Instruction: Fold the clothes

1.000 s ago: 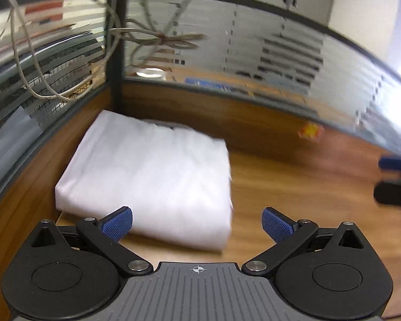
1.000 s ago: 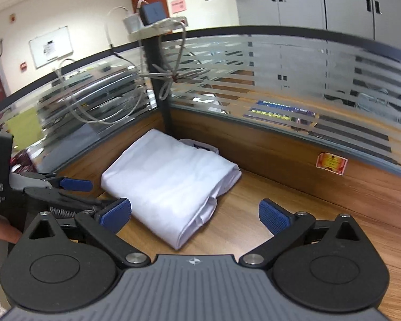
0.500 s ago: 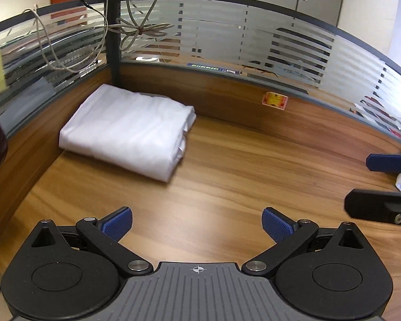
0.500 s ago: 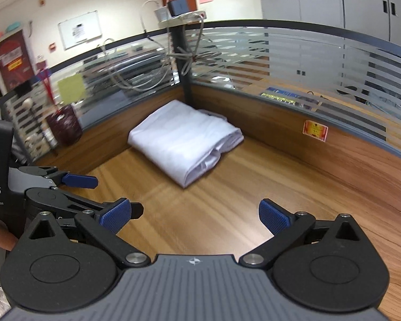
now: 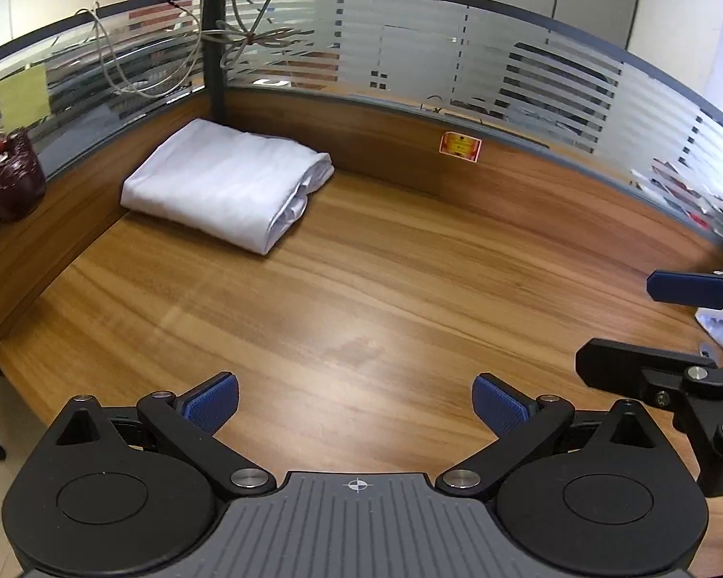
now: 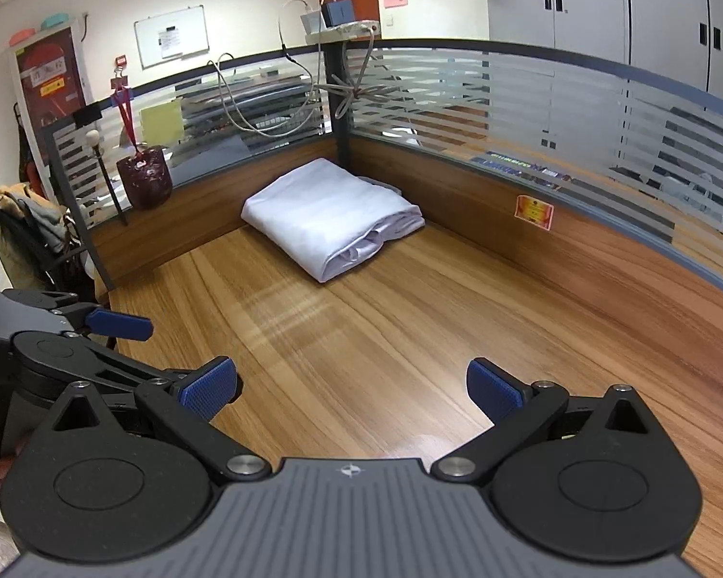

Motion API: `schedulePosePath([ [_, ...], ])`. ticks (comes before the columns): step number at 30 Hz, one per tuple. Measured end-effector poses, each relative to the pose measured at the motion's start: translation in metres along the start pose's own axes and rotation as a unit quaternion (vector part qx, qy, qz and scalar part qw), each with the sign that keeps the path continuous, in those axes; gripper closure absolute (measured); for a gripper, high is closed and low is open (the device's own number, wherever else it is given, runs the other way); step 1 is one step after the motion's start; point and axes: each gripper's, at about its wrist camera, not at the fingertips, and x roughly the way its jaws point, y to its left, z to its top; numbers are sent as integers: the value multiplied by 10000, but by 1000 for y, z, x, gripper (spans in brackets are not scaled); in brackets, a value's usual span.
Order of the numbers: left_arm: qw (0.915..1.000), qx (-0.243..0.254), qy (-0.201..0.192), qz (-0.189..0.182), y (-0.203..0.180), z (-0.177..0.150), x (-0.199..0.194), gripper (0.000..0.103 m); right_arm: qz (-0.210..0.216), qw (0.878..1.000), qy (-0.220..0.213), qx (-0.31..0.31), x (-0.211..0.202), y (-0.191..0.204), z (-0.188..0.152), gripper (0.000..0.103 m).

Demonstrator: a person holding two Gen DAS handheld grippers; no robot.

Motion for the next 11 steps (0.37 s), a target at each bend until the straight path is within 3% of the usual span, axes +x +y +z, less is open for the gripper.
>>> schedulePosePath([
  [11,9999,-3,16,133,-17,-4,-10,0,-233,9995,-181,119,-27,-11,-12,1],
])
